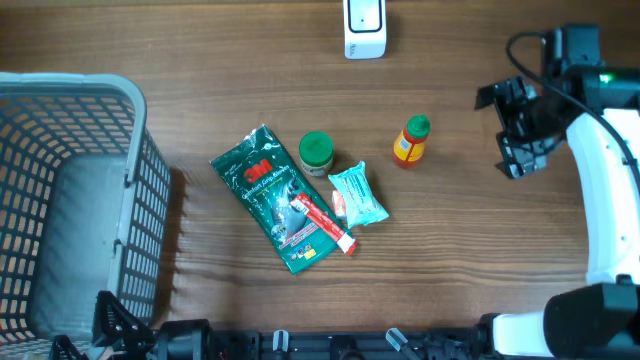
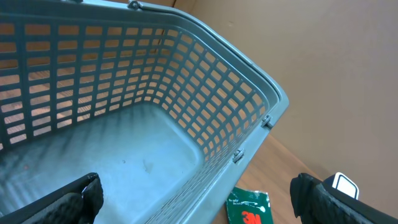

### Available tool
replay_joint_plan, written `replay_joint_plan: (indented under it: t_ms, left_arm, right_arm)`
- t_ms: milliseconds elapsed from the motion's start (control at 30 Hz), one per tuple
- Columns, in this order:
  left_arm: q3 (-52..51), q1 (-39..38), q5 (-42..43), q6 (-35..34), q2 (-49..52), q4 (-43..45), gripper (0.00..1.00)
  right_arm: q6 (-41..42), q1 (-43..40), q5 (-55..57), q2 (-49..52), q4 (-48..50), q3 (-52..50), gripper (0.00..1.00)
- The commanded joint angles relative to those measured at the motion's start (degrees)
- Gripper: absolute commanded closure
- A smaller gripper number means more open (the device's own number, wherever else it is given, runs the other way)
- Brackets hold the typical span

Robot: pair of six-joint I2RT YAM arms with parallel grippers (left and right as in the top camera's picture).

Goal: Scan the item barcode

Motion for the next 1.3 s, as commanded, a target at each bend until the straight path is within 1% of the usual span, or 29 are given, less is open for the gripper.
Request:
replay_joint_plan:
  t_ms: [0, 100, 200, 333, 500, 567, 667, 767, 933, 1133, 1267]
  left_arm:
    - [-0.92, 0.20, 0.48, -0.39, -0.50, -1.55, 0.00]
    - [-0.92, 0.20, 0.50, -0.39, -0.50, -1.55, 0.00]
    - [-0.92, 0.20, 0.48, -0.39, -0.52, -1.55, 0.00]
    - [-0.92, 0.20, 0.48, -0.39, -0.50, -1.55, 0.00]
    - [-0.92, 0.20, 0.48, -0.37, -0.50, -1.55, 0.00]
    - [-0.92, 0.20, 0.48, -0.39, -0.50, -1.55, 0.00]
    - [-0.92, 0.20, 0.48, -0.39, -0.52, -1.55, 0.00]
    - [-0.92, 0.20, 0.50, -0.39, -0.52, -1.55, 0.00]
    - [-0.92, 0.20, 0.48, -0.39, -0.50, -1.55, 0.00]
    - [-0.92, 0.20, 0.48, -0.39, -0.52, -1.55, 0.00]
    - [-0.92, 0.20, 0.48, -0.39, -0.52, -1.55, 0.00]
  right_arm:
    - [-4.81, -2.60, -8.26, 0.66, 4.33, -7.45, 0.00]
    - [-7.82, -4.28, -14.21, 1.42, 11.15, -13.94, 0.00]
    - [-8.00, -4.31, -15.08, 2.21, 14.19, -16.74, 0.00]
    - [-10.60, -4.33, -15.06, 3.17, 15.39, -16.98, 0.00]
    - [-10.51, -4.33, -17.77, 5.38, 17.55, -16.98, 0.00]
    - [-10.51, -4.42, -20.70, 8.11, 18.53, -16.98, 0.00]
    - [-10.75, -4.44, -21.31, 13.35, 19.17, -16.98, 0.00]
    - [-16.39, -4.72, -24.92, 17.77, 19.19, -16.98, 0.00]
    - [-16.61, -4.87, -26.01, 20.83, 20.44, -16.98, 0.00]
    - [-18.03, -4.85, -33.55, 23.85, 23.80, -16.98, 0.00]
    - [-18.01, -4.85, -33.94, 25.14, 23.65, -16.98, 0.00]
